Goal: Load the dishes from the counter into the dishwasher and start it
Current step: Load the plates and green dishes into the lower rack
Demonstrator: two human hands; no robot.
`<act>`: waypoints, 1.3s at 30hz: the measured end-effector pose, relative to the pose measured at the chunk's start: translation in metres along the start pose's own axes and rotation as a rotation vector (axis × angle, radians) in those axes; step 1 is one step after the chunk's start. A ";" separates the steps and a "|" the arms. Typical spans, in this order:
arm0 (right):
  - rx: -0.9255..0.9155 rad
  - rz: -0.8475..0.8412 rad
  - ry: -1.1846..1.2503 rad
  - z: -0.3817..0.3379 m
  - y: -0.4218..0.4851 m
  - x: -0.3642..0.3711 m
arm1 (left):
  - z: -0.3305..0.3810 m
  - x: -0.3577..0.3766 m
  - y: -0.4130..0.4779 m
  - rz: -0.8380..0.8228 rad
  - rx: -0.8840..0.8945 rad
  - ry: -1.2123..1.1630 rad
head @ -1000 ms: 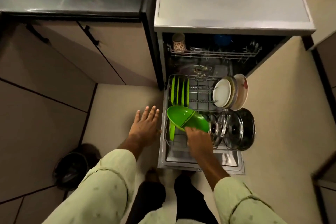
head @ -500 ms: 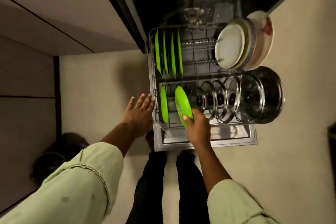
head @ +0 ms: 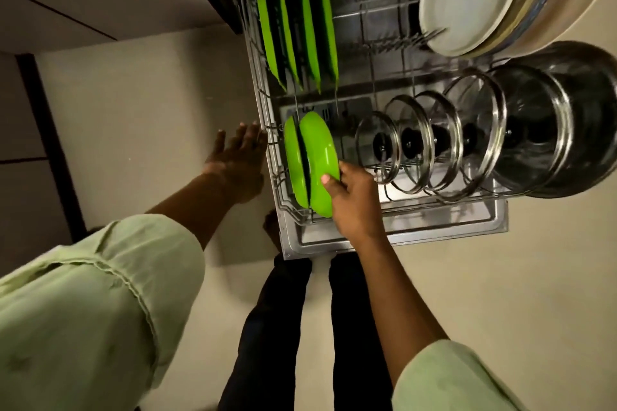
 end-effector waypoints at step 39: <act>0.080 -0.080 -0.223 0.000 0.040 0.021 | 0.009 0.003 0.025 -0.109 -0.007 0.053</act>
Point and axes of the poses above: each hand's wrist, its own y-axis towards the middle knuckle, its own x-axis out of the palm, z = x × y, the point moved 8 cm from there along y, towards the middle knuckle, and after that the axes turned 10 degrees about -x, right-handed, at the moved point
